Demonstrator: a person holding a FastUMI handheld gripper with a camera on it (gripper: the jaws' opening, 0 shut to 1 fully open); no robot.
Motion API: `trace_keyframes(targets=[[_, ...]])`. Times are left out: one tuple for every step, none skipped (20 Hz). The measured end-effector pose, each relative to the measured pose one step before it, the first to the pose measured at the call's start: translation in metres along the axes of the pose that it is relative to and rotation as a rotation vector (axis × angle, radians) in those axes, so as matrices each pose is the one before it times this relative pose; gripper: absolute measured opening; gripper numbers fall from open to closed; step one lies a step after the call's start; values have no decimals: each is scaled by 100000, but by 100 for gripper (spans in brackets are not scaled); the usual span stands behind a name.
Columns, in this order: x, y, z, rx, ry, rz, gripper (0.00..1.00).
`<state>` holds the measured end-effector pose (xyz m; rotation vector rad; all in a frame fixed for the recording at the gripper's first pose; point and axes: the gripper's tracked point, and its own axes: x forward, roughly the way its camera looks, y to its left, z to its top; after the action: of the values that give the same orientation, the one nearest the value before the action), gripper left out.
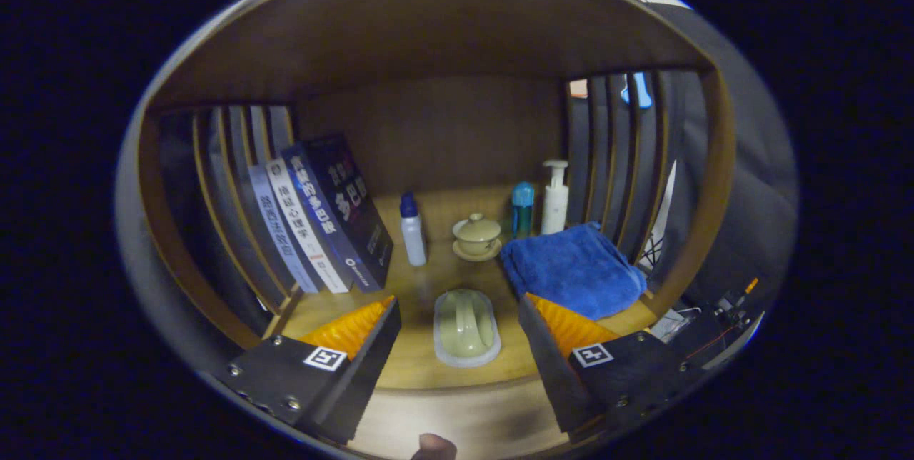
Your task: Pull open the drawer, take out the items inside it, and place them on the countertop above the cabinet.
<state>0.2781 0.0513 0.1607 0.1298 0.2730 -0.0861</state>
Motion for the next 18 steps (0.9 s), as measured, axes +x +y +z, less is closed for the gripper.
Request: trace_keyframes(targets=[[-1451, -212, 374, -84, -2106, 264, 99], [-1349, -66, 275, -294, -1692, 319, 99], [-1413, -63, 294, -833, -2001, 476, 99], [-1343, -79, 94, -1235, -1588, 329, 99], [-1408, -61, 36, -1541, -1419, 182, 99], [-1349, 60, -136, -1726, -1859, 516, 99], [-1324, -37, -251, -1475, -1470, 60, 99], [-1200, -113, -320, -1104, -1254, -329, 99], [-1288, 23, -382, -561, -1357, 405, 99], [-1177, 14, -434, -555, -1077, 175, 99], [-986, -181, -601, -464, -802, -393, 99], [-857, -214, -560, -583, -785, -576, 99], [-890, -305, -828, -562, -86, -588, 99], [-843, -380, -806, -464, -275, -908, 99], [-830, -135, -854, -686, -331, 73, 99], [-727, -123, -1041, -1154, -184, 81, 99], [-605, -437, -1267, -1283, 522, -1115, 99], [-556, -348, -1321, -1293, 678, -817, 99]])
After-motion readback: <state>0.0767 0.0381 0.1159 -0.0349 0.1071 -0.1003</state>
